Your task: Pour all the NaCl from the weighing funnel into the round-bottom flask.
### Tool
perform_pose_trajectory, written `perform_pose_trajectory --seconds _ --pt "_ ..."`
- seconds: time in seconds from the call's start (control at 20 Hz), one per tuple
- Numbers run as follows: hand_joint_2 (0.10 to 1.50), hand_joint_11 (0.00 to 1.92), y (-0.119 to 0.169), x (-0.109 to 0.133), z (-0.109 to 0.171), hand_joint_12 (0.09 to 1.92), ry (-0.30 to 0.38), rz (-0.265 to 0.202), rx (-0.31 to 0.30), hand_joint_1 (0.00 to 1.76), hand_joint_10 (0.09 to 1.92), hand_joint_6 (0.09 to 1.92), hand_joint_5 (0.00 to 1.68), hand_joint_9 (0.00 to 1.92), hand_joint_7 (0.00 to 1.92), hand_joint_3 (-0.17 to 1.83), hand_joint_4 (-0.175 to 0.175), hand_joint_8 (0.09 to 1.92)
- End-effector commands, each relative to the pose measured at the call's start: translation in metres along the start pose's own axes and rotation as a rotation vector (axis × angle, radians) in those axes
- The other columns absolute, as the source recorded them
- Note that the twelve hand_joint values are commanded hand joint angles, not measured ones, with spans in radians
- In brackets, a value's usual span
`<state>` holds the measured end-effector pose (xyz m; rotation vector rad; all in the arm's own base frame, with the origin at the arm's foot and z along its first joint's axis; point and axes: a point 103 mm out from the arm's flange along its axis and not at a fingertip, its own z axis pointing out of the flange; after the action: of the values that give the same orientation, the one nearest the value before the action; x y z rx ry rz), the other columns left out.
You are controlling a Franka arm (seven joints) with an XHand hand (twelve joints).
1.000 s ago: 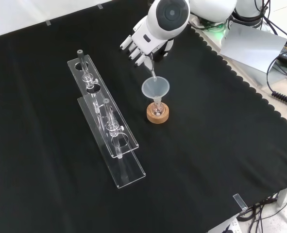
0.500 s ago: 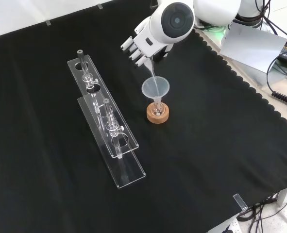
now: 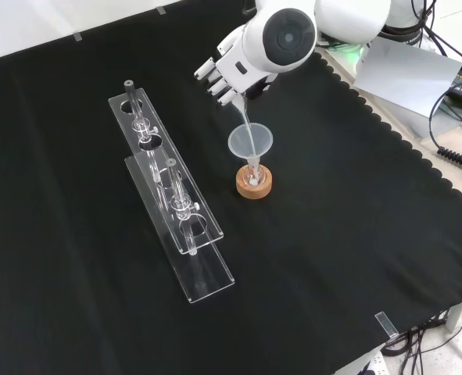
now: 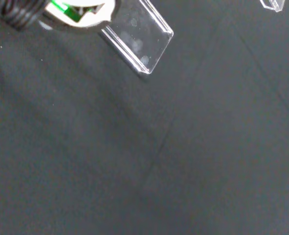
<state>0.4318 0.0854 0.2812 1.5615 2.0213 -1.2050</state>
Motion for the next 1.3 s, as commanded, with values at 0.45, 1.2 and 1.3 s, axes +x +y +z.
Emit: perform_pose_trajectory --seconds 0.45,1.2,1.3 --pt "0.72 0.54 0.0 0.001 -0.006 1.26 -0.055 0.005 0.009 1.06 0.55 1.1 1.05 1.01 0.78 0.75 0.161 0.73" --pt "0.72 0.54 -0.002 0.012 -0.02 1.26 -0.141 -0.001 0.013 1.06 0.55 1.1 1.05 1.02 0.78 0.75 0.165 0.73" --pt "0.72 0.54 -0.002 0.014 -0.022 1.26 -0.154 0.002 0.013 1.06 0.55 1.09 1.05 1.02 0.78 0.75 0.165 0.73"
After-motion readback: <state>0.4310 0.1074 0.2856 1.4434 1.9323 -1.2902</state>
